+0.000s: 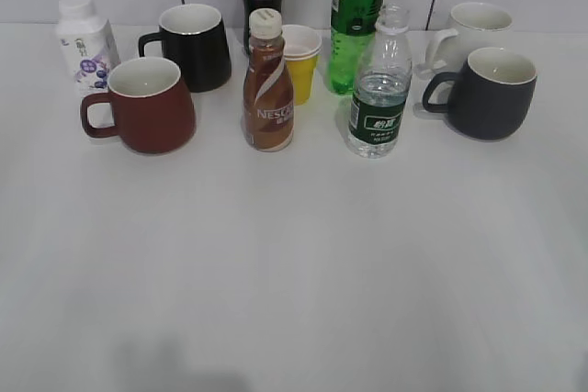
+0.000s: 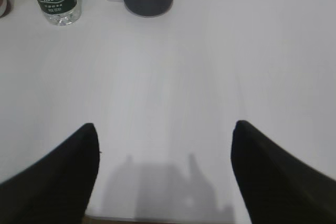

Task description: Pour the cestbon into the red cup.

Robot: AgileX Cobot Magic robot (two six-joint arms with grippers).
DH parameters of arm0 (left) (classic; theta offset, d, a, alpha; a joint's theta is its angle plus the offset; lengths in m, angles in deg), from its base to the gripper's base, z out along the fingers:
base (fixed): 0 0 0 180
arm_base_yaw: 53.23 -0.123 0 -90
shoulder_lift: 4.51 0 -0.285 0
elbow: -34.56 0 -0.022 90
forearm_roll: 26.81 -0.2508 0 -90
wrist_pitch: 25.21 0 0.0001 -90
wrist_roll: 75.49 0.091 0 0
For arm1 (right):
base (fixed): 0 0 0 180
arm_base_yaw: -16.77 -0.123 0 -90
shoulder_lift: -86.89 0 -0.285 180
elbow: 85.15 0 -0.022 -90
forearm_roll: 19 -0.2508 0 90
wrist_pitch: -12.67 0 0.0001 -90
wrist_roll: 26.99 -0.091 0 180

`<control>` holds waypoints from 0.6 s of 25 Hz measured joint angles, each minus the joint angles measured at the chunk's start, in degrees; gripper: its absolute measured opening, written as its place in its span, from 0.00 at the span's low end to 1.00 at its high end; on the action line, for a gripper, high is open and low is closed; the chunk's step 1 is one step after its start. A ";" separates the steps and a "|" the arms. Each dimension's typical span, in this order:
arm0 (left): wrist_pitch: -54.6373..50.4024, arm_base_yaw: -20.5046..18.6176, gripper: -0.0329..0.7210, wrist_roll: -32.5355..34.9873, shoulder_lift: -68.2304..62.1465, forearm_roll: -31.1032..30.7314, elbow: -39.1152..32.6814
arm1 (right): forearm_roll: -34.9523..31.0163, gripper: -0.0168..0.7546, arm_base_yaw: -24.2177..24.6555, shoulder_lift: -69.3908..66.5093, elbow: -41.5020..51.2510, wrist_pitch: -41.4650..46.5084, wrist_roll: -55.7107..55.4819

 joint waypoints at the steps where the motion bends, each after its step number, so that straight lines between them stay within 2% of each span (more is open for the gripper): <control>1: 0.00 0.00 0.36 0.00 0.00 0.00 0.00 | 0.00 0.78 0.00 0.00 0.00 0.00 0.00; 15: 0.00 0.00 0.36 0.00 0.00 0.00 0.00 | 0.00 0.78 0.00 0.00 0.00 0.00 0.00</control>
